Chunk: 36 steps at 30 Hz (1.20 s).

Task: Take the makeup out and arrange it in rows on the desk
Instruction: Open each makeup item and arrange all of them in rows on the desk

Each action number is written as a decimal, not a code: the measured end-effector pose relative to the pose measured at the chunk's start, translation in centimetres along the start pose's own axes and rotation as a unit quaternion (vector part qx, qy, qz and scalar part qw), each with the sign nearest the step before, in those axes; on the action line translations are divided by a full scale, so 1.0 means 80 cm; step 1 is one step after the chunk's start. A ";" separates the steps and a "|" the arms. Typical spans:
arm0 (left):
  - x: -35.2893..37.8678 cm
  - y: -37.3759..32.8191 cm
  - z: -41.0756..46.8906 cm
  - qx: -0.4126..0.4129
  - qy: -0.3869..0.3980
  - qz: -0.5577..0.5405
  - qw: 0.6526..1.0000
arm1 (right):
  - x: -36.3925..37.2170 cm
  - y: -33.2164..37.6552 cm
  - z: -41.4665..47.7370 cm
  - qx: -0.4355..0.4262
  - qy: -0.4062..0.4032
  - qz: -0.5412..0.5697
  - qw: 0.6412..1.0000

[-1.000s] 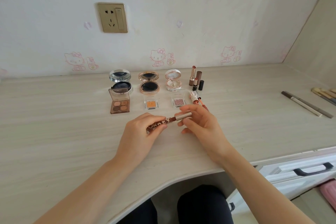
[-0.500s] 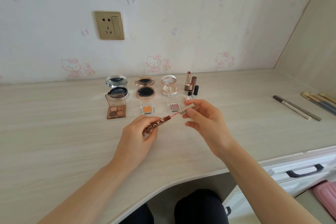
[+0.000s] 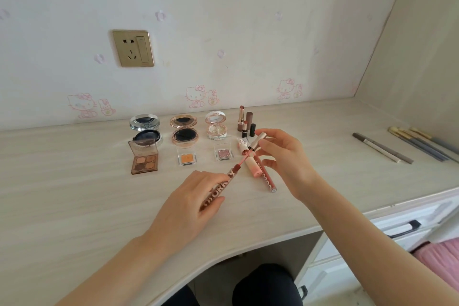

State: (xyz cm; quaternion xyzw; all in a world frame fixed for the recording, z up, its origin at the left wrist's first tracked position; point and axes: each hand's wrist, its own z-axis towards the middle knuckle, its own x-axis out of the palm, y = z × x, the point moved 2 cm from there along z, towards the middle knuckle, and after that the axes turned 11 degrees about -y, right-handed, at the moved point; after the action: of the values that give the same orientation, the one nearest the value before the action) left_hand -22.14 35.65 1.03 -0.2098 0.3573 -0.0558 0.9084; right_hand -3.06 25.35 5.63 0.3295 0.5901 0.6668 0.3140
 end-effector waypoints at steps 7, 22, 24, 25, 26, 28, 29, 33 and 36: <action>0.032 -0.033 0.015 0.058 0.056 -0.005 0.997 | -0.032 0.010 0.023 0.013 -0.006 -0.049 0.999; 0.124 -0.073 0.066 0.105 0.129 0.025 0.986 | -0.093 0.019 0.081 0.009 -0.035 -0.129 0.991; 0.128 -0.072 0.072 0.108 0.126 0.045 0.985 | -0.092 0.016 0.090 0.005 -0.036 -0.141 0.989; 0.130 -0.071 0.075 0.111 0.121 0.056 0.985 | -0.091 0.015 0.097 0.003 -0.036 -0.147 0.988; 0.131 -0.070 0.077 0.115 0.114 0.068 0.984 | -0.090 0.013 0.103 0.002 -0.037 -0.153 0.988; 0.134 -0.068 0.080 0.123 0.093 0.090 0.984 | -0.085 0.009 0.115 -0.002 -0.038 -0.169 0.985; 0.135 -0.067 0.081 0.127 0.079 0.099 0.984 | -0.081 0.006 0.121 -0.004 -0.037 -0.178 0.983; 0.136 -0.058 0.082 0.136 0.050 0.129 0.981 | -0.064 -0.008 0.136 -0.015 -0.020 -0.215 0.976; 0.136 -0.052 0.082 0.109 0.066 0.130 0.983 | -0.053 -0.019 0.144 -0.028 -0.004 -0.241 0.970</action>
State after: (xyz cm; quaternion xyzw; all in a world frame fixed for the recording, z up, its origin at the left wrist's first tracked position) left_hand -9.45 31.35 0.28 -0.0572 0.4325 0.0107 0.8997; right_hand 8.79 28.73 4.85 0.1712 0.6318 0.5867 0.4767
